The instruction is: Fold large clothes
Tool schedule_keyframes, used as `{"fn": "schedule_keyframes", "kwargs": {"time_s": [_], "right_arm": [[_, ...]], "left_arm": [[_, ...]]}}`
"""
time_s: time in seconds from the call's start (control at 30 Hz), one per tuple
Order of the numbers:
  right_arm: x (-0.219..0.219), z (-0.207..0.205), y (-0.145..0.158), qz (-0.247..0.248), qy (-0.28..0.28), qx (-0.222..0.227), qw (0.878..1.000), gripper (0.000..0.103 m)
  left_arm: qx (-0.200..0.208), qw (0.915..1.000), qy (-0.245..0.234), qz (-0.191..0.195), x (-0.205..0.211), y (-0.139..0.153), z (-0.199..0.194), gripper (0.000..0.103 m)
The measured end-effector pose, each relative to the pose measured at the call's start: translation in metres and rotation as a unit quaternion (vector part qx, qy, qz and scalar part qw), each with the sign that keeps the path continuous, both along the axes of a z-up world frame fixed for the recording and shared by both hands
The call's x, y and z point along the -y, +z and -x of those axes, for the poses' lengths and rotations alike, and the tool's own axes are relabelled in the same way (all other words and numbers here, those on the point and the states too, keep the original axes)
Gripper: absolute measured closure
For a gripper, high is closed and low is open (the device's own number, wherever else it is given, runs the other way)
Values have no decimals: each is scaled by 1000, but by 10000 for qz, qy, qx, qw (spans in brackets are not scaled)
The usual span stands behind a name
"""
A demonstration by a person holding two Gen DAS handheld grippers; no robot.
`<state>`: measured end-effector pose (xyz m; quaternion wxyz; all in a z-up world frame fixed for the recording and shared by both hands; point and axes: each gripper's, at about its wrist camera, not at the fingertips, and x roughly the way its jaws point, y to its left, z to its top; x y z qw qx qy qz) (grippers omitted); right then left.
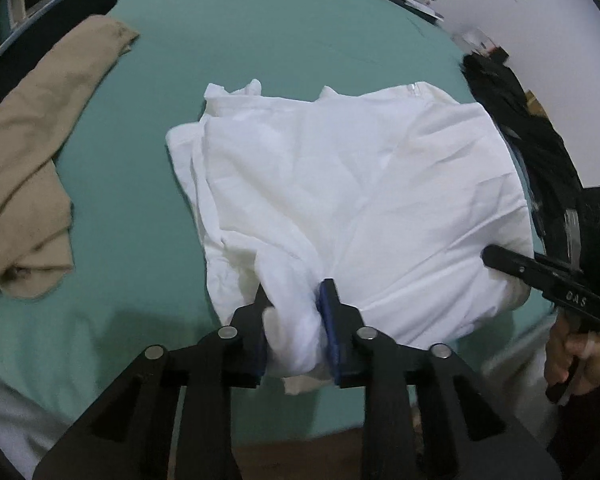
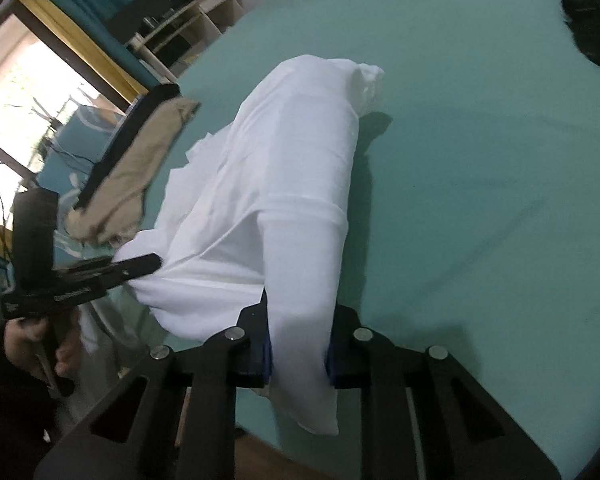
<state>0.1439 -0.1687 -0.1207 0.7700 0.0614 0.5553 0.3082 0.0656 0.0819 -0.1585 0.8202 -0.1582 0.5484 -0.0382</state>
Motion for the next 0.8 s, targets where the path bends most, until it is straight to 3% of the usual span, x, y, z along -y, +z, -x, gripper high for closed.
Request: {"fn": "schedule_keyframes", "kwargs": {"time_s": [0.17, 0.23, 0.3, 0.5, 0.63, 0.73, 0.8], "right_arm": [[35, 21, -11, 343, -271, -99, 9990, 83], [47, 26, -15, 361, -354, -143, 9986, 77], [49, 28, -17, 383, -360, -172, 9985, 64], [66, 20, 0, 119, -406, 9, 9991, 46], [76, 2, 13, -138, -524, 216, 9983, 43], [77, -15, 10, -354, -575, 188, 9975, 42], [70, -25, 3, -309, -549, 141, 9979, 42]], "left_arm": [[-75, 9997, -222, -113, 24, 2, 16, 68], [-43, 9997, -226, -88, 23, 3, 18, 62], [94, 9998, -99, -128, 17, 7, 15, 55], [388, 9976, 475, -331, -11, 10, -4, 44], [339, 9980, 506, 187, -18, 1, -36, 40], [83, 9926, 568, 1075, -21, -26, -44, 39], [75, 9893, 495, 1368, -17, -35, -42, 38]]}}
